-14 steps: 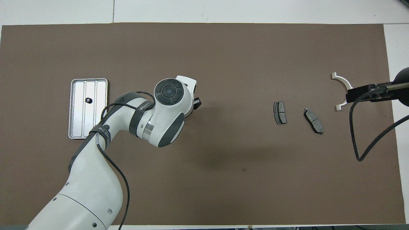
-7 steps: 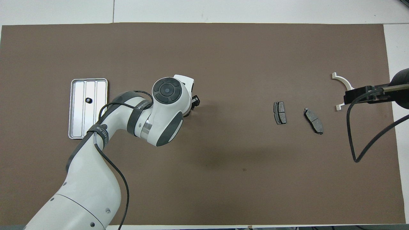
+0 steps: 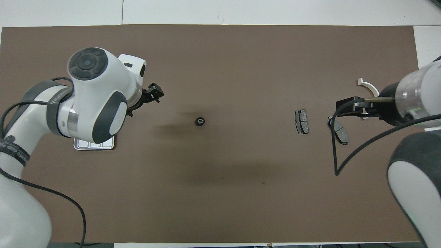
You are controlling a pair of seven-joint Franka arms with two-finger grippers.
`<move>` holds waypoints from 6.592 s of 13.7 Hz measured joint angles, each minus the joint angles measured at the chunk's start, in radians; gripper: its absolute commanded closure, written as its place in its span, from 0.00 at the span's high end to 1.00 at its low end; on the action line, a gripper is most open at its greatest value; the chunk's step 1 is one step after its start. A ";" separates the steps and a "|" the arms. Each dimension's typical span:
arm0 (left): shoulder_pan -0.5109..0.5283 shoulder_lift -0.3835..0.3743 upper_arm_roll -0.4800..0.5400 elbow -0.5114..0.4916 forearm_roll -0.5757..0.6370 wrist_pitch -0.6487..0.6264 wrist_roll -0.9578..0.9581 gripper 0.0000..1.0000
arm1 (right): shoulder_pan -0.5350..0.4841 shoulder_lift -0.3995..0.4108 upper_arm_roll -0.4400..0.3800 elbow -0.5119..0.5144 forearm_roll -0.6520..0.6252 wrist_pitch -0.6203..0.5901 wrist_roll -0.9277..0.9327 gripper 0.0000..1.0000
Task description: Place bearing gear from tray to pile
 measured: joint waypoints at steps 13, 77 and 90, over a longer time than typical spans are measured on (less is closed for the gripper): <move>0.336 -0.006 0.002 -0.147 0.002 0.188 0.658 1.00 | 0.431 0.450 0.028 0.055 -0.102 0.395 0.848 1.00; 0.323 0.087 -0.018 -0.209 0.002 0.389 0.583 0.66 | -0.132 0.495 0.015 0.211 -0.114 0.235 -0.333 0.00; 0.324 0.079 -0.018 -0.192 -0.002 0.354 0.578 0.11 | -0.180 0.614 0.011 -0.036 -0.116 0.669 -0.349 0.00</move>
